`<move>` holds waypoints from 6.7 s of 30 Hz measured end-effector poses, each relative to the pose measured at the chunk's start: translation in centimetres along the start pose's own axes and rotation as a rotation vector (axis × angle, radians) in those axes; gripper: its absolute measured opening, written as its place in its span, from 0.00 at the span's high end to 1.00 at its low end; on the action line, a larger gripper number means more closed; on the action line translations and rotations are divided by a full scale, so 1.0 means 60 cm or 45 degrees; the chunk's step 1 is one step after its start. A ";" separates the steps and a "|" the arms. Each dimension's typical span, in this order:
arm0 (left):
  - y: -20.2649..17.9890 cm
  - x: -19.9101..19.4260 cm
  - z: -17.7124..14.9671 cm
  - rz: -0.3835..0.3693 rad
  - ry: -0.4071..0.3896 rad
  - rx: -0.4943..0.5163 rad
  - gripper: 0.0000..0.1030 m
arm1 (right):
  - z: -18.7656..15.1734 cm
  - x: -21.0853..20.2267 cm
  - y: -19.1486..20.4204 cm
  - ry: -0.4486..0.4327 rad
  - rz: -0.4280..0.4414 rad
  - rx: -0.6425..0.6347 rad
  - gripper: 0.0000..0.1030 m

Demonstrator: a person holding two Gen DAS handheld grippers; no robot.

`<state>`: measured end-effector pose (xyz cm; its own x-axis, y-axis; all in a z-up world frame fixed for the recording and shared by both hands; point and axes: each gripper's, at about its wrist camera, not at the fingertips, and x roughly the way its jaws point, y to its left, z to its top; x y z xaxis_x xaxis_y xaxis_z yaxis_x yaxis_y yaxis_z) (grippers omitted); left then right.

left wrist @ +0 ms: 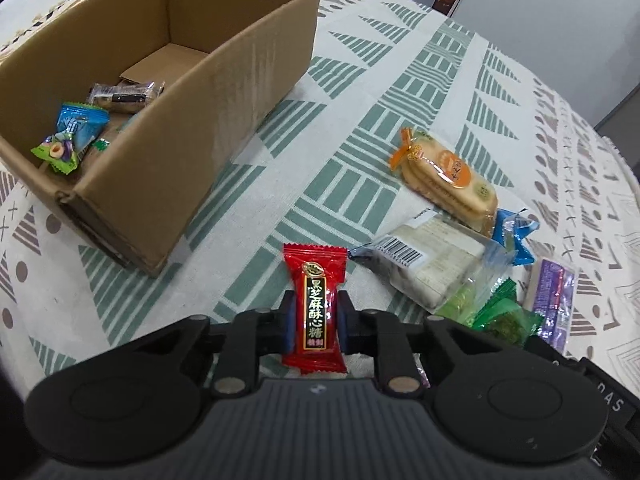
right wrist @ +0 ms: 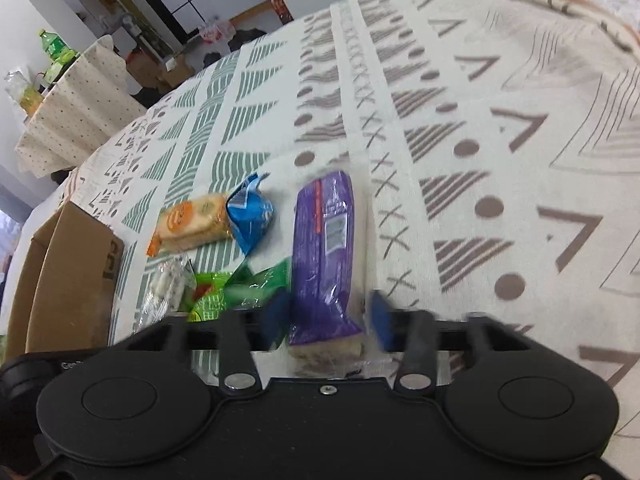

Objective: Organize snacks
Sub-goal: 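Close the left tool on the red candy bar while the right tool grasps the purple packet, then carry the red candy bar over the box and open the left tool to drop it, then lower the purple packet into the box and open the right tool, then move the left tool to a clear bread packet while the right tool reaches green packets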

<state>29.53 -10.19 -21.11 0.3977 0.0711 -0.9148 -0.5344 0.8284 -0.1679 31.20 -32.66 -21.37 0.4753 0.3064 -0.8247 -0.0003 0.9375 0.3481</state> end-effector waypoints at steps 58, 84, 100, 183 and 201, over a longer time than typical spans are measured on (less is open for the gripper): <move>0.146 -0.233 0.113 -0.177 -0.368 -0.036 0.82 | -0.002 -0.152 0.155 -0.392 0.470 -0.042 0.92; 0.240 -0.176 0.182 -0.247 -0.247 -0.097 0.82 | -0.032 -0.135 0.327 -0.414 0.511 -0.297 1.00; 0.270 -0.128 0.193 -0.233 -0.144 -0.130 0.77 | -0.075 -0.012 0.305 0.035 0.209 -0.207 0.54; 0.158 -0.229 0.062 -0.161 -0.192 -0.009 0.06 | -0.016 -0.188 0.183 -0.273 0.330 -0.142 0.03; 0.067 -0.156 0.030 -0.182 -0.160 -0.008 0.06 | -0.011 -0.167 0.079 -0.221 0.332 0.027 0.01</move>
<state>25.00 -6.52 -12.56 0.5594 0.0221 -0.8286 -0.4704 0.8315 -0.2954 25.86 -31.17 -11.74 0.6049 0.5017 -0.6184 -0.1245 0.8266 0.5488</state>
